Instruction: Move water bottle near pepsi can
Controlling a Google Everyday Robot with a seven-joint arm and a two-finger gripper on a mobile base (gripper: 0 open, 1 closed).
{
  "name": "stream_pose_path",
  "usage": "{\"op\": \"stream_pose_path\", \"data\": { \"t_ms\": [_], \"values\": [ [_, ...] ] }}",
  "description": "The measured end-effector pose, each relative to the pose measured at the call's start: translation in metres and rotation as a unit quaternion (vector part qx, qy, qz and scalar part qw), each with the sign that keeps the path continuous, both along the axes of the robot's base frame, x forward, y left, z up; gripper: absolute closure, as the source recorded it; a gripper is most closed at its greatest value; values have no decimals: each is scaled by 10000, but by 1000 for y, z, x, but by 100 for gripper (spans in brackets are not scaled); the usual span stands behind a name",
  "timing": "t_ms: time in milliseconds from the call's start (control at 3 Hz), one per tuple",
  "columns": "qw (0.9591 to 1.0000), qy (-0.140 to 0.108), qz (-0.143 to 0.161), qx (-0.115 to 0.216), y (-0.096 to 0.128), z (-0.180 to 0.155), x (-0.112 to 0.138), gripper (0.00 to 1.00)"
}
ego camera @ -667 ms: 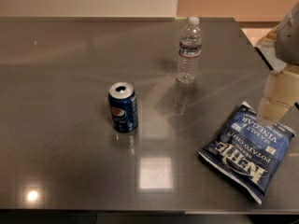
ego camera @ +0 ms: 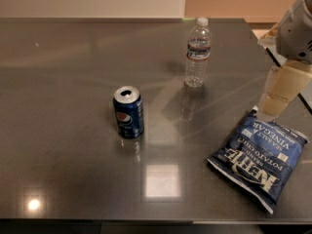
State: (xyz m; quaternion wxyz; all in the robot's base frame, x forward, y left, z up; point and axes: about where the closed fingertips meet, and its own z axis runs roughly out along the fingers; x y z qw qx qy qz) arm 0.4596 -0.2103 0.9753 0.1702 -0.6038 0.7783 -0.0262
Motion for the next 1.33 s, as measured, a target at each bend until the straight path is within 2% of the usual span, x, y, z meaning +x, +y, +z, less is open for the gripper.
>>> {"op": "stream_pose_path", "data": {
  "t_ms": [667,1000,1333],
  "values": [
    [9978,-15,-4,659,18,-14,72,0],
    [9934,-188,-218,1107,18,-15,117,0],
    [9884,-338,-402,1427,15,-16,148,0]
  ]
}}
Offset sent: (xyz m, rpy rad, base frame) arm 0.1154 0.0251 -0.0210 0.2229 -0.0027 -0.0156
